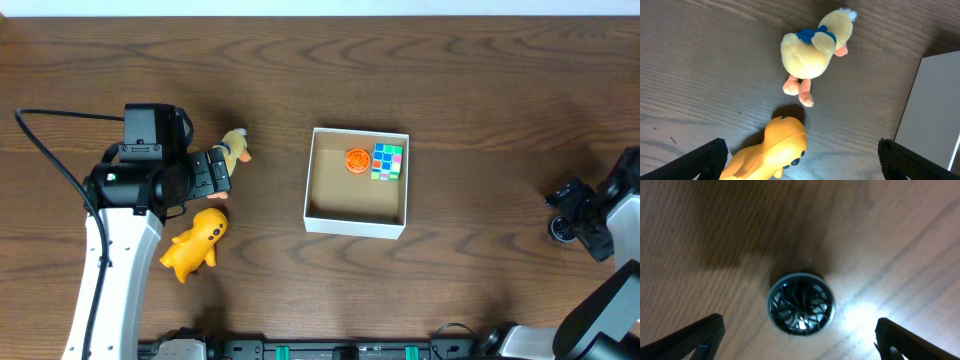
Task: Pack container
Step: 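Move the right gripper to the black round part and grasp it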
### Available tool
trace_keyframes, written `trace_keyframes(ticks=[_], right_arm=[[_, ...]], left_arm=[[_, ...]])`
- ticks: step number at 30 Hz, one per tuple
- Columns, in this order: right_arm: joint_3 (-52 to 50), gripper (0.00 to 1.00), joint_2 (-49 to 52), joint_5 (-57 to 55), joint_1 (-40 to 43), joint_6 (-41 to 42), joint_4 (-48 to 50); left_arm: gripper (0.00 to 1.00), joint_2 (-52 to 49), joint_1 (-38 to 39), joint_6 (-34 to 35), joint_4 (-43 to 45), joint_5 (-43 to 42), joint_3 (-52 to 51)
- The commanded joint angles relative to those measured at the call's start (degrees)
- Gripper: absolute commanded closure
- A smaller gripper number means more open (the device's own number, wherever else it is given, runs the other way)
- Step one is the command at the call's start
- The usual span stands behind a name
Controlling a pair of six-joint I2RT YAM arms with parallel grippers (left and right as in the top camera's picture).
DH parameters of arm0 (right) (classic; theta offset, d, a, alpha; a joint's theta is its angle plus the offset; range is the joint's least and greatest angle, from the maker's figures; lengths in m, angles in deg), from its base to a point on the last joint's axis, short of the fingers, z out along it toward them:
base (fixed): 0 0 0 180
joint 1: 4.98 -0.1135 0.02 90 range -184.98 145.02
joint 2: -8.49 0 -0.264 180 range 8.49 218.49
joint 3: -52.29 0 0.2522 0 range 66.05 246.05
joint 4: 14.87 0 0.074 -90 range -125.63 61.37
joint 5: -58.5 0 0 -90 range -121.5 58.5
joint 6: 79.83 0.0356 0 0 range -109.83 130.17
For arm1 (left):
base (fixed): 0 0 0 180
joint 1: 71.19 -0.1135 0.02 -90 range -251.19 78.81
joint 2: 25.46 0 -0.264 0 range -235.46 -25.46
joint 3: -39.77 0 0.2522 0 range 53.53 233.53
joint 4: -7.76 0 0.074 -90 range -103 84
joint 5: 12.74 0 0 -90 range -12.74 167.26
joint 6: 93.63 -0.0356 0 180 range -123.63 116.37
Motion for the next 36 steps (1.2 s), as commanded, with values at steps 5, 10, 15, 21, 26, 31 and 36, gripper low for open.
trace_keyframes(ticks=[5,10,15,21,26,31,36], right_arm=[[-3.1,0.01,0.4,0.6,0.2,-1.2,4.1],[-3.1,0.01,1.6,0.5,0.2,-1.2,5.2],[-3.1,0.01,4.8,0.6,0.2,-1.5,6.2],[-3.1,0.01,7.8,0.6,0.2,-1.7,6.8],[-3.1,0.21,8.2,0.6,0.2,-1.6,6.8],[-3.1,0.54,8.2,0.6,0.2,-1.6,6.9],[-3.1,0.64,8.2,0.9,0.2,-1.6,7.0]], left_arm=[[0.02,-0.3,0.1,-0.5,-0.2,0.1,1.0],[0.02,-0.3,0.1,-0.5,-0.2,0.1,1.0],[0.02,-0.3,0.1,-0.5,-0.2,0.1,1.0],[0.02,-0.3,0.1,-0.5,-0.4,0.1,1.0],[0.02,-0.3,0.1,-0.5,-0.4,0.1,1.0],[0.02,-0.3,0.1,-0.5,-0.6,0.1,1.0],[0.02,-0.3,0.1,-0.5,-0.6,0.1,1.0]])
